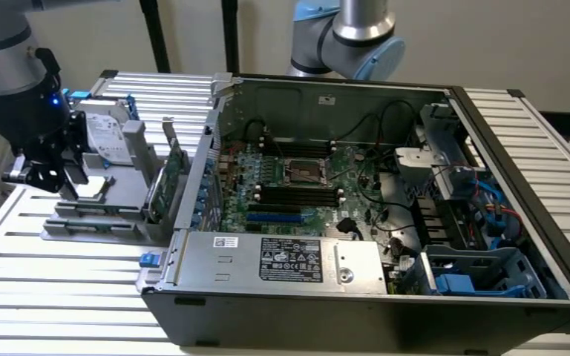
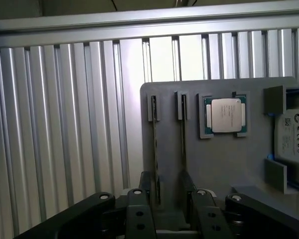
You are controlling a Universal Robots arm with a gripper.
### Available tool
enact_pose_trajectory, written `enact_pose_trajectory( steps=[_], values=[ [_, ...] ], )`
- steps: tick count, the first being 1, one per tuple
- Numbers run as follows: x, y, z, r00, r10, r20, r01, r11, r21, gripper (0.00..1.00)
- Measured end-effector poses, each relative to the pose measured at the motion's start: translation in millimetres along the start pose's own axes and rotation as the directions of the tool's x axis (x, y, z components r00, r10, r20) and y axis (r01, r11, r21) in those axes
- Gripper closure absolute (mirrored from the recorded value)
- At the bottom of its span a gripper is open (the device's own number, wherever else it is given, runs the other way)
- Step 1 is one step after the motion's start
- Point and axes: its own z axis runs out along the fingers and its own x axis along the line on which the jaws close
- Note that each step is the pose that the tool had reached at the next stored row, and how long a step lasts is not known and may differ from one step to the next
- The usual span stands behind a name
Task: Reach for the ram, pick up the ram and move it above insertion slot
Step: 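Pick up the ram and move it above insertion slot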
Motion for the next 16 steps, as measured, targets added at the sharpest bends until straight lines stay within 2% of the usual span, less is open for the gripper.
enact_pose_trajectory(
  steps=[16],
  values=[
    [4.5,-0.1,29.1,1.0,0.0,0.0001,0.0,1.0,0.0001,0.64]
  ],
)
